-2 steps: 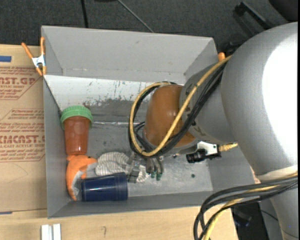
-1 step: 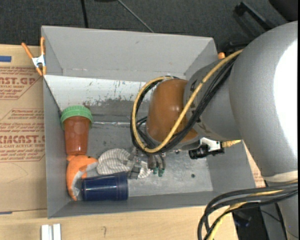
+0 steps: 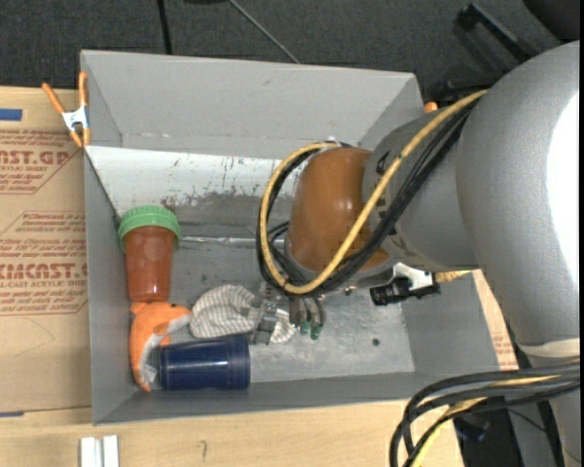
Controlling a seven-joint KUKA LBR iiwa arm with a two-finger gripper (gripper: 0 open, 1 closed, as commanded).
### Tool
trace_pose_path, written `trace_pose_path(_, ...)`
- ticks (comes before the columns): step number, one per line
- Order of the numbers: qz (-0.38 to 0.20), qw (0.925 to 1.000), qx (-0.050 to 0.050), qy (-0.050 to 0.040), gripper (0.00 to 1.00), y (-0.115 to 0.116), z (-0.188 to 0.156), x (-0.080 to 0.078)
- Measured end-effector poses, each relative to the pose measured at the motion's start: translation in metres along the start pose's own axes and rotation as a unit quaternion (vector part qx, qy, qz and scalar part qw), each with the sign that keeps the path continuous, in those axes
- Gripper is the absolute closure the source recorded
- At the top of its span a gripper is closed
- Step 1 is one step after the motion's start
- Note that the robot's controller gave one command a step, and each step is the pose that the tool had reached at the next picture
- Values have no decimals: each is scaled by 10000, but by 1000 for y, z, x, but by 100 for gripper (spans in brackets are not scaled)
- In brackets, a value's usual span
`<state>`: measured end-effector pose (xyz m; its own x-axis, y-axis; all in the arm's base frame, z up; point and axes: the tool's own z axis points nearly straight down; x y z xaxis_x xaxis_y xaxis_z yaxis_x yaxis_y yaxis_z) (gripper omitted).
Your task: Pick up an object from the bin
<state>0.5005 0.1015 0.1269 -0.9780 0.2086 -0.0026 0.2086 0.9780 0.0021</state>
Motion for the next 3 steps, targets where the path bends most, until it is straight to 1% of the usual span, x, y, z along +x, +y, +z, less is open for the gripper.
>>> trace_pose_path(1,-1,10000,-2,-2,100,0,-6,0)
trace_pose_path(2,-2,10000,9,23,100,0,-10,1)
trace_pose_path(3,-3,10000,5,16,100,0,-20,1)
